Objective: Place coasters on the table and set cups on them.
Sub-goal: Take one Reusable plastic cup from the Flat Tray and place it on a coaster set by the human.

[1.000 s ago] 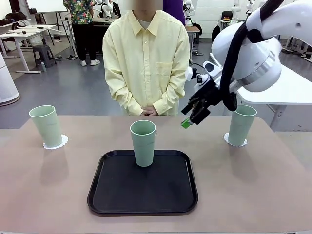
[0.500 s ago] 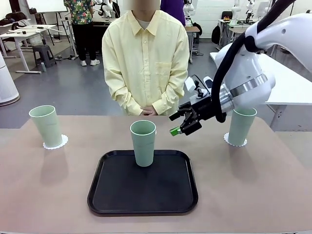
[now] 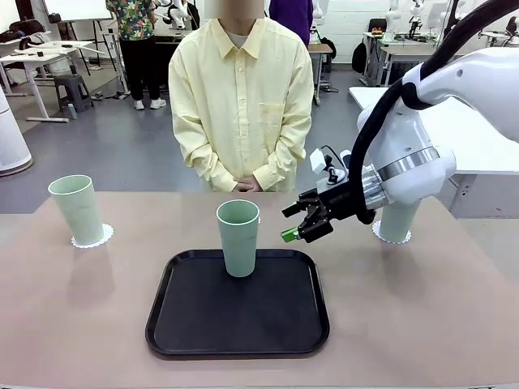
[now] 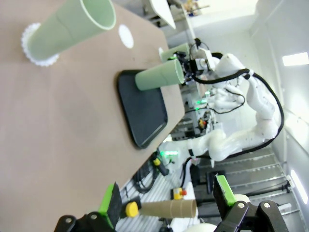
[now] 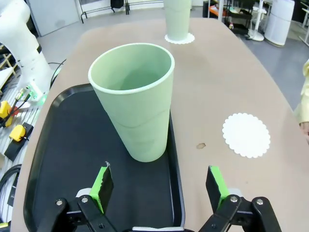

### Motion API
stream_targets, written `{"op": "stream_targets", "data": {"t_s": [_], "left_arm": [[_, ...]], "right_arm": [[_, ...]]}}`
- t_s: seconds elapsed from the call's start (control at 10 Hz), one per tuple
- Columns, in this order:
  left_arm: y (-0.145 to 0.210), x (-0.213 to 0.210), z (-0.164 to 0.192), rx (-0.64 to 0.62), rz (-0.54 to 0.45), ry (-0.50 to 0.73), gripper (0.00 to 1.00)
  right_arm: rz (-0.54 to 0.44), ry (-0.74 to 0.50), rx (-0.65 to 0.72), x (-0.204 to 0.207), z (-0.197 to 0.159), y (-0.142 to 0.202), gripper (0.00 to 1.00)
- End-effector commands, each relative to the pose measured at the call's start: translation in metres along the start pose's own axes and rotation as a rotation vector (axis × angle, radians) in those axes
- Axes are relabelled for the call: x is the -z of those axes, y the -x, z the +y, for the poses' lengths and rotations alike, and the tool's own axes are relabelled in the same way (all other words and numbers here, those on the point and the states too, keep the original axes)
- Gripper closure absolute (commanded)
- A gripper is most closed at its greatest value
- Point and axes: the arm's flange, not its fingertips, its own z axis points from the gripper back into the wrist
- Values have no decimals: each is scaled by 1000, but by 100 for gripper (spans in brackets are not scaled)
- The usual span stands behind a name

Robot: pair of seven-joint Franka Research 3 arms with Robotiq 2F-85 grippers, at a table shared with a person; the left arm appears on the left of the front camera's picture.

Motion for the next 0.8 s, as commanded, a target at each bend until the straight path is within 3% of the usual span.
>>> {"op": "stream_targets", "data": {"t_s": [0.0, 0.2, 0.3, 0.6, 0.7], "left_arm": [[2, -2, -1, 0, 2, 1, 0], [2, -2, -1, 0, 2, 1, 0], [2, -2, -1, 0, 2, 1, 0], [2, -2, -1, 0, 2, 1, 0], [2, -2, -1, 0, 2, 1, 0]], "right_arm": [[-2, -4, -12, -2, -1, -5, 0], [-2, 2, -5, -1, -1, -2, 0], [-120, 4, -43, 4, -1, -1, 0], [-195, -63, -66, 23, 19, 10, 0], [-178, -83, -89, 33, 28, 10, 0]]}}
